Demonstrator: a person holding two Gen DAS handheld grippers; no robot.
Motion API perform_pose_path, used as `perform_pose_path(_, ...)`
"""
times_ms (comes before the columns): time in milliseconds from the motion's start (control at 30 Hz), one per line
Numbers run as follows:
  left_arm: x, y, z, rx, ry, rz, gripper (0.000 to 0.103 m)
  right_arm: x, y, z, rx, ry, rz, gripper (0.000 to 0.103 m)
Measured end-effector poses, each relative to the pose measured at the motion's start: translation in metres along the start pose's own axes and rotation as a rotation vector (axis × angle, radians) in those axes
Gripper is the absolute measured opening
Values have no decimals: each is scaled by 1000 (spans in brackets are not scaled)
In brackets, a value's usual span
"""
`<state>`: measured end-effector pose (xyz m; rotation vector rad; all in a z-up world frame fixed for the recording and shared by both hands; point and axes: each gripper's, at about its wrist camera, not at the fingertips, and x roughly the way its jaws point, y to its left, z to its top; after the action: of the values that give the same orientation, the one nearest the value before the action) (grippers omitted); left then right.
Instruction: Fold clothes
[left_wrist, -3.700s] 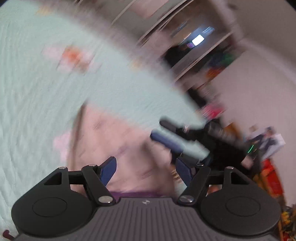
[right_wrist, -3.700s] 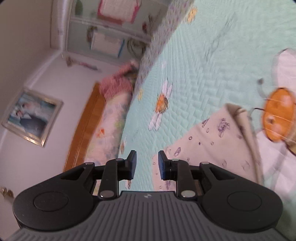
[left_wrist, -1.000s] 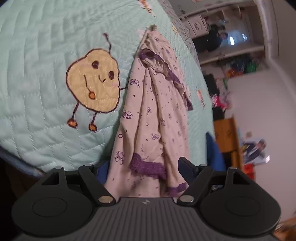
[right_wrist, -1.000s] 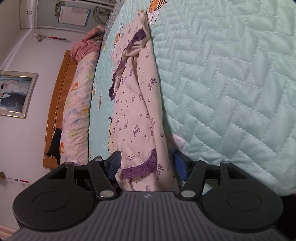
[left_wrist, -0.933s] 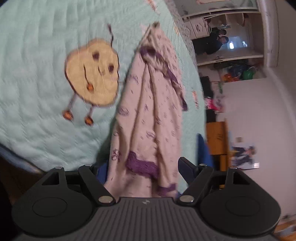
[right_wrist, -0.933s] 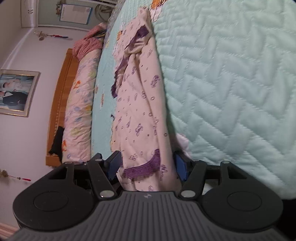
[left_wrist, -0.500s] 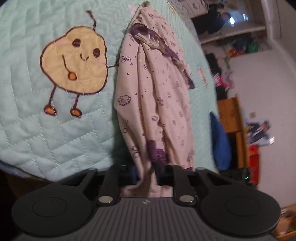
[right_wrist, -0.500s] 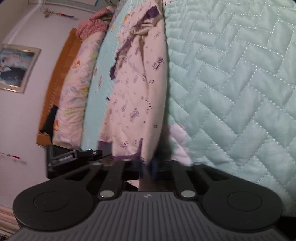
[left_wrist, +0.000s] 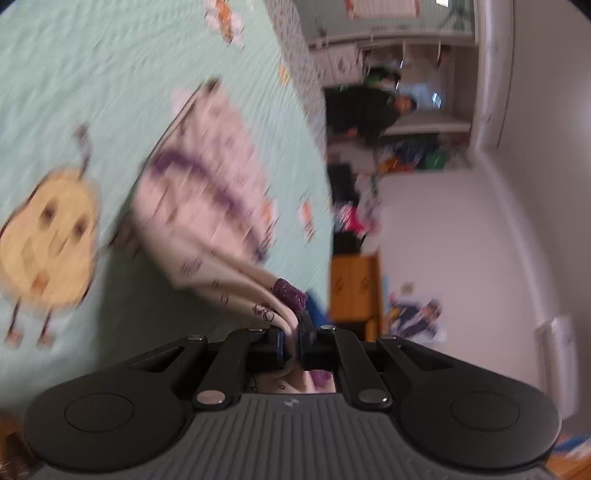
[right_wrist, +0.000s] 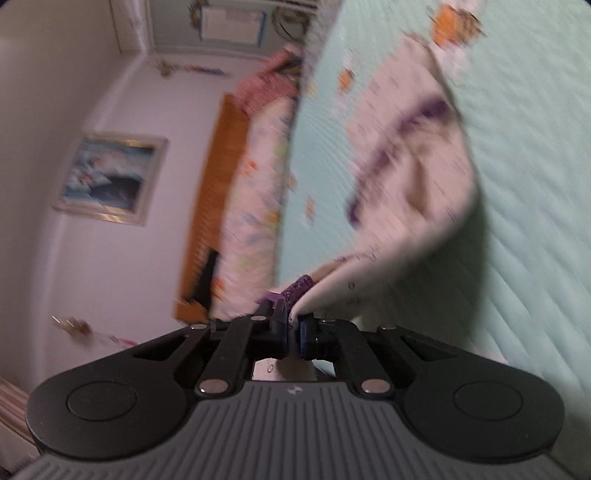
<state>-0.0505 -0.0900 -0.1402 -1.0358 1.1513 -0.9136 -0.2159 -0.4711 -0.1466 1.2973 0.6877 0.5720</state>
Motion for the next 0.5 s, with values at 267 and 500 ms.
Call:
perform_pose_path(267,76,10,122,-150,-179,161,64,36,-39,134,232,-287,11,37)
perform_pose_path(500,64,30,129,-68,-235,222,72,38,-96,168,342,-382,11,75)
